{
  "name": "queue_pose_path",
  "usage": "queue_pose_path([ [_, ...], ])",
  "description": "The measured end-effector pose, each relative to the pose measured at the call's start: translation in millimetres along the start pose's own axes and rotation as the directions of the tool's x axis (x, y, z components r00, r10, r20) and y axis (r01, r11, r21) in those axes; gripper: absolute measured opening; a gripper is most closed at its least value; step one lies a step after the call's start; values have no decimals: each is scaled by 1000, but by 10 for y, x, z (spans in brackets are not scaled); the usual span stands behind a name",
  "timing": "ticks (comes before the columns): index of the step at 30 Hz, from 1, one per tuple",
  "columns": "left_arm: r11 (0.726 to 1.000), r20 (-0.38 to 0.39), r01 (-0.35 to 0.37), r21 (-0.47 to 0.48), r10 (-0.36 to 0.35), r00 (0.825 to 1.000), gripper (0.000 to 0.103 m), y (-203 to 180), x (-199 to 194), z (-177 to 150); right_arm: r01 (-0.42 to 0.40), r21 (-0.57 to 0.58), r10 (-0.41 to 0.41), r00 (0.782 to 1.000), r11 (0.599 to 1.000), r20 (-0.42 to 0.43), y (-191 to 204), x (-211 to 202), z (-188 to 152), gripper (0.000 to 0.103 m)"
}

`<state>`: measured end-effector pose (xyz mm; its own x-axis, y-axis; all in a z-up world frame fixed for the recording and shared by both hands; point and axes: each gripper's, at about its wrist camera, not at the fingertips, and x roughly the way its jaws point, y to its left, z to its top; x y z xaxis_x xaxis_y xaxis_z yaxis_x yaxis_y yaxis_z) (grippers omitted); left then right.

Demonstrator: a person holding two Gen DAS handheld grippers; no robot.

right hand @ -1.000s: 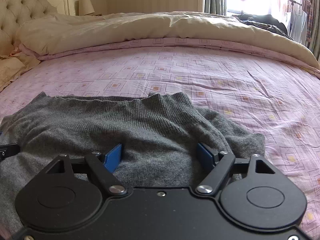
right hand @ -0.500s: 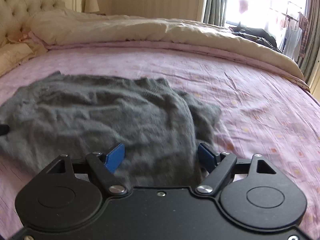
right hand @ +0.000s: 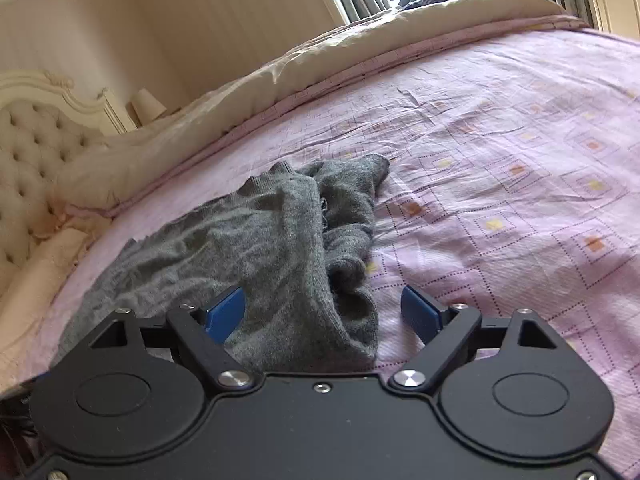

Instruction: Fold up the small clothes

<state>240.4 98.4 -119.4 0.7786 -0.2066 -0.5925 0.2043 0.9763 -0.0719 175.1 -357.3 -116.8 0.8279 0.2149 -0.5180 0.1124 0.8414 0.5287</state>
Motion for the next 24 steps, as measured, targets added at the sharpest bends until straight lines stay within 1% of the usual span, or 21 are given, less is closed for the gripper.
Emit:
queue_pose_path([
  [3, 1000, -2, -8, 10, 8, 1000, 94, -15, 3, -25, -93, 81, 95, 995, 992, -21, -92, 105, 91, 89],
  [5, 1000, -1, -5, 6, 5, 1000, 95, -7, 7, -26, -137, 128, 143, 989, 982, -37, -129, 197, 150, 89],
  [7, 1000, -1, -6, 8, 6, 1000, 95, -10, 8, -30, -169, 149, 179, 982, 974, -60, -130, 305, 217, 89],
  [9, 1000, -2, -8, 11, 8, 1000, 95, -12, 10, -30, -182, 150, 197, 976, 972, -93, -99, 424, 282, 89],
  [12, 1000, -3, -7, 11, 7, 1000, 95, -10, 10, -28, -189, 131, 206, 970, 973, -132, -20, 564, 361, 89],
  [14, 1000, -2, -7, 11, 7, 1000, 95, -11, 9, -28, -191, 144, 212, 966, 971, -149, -7, 640, 392, 89],
  [17, 1000, -3, -7, 12, 7, 1000, 95, -10, 13, -30, -182, 161, 207, 967, 970, -150, 16, 684, 404, 89],
  [20, 1000, -3, -7, 11, 7, 1000, 95, -14, 16, -33, -186, 102, 197, 973, 977, -118, 58, 692, 336, 89],
  [24, 1000, -4, -16, 21, 17, 1000, 96, -19, 28, -34, -174, -32, 172, 984, 984, -47, 165, 656, 162, 89],
])
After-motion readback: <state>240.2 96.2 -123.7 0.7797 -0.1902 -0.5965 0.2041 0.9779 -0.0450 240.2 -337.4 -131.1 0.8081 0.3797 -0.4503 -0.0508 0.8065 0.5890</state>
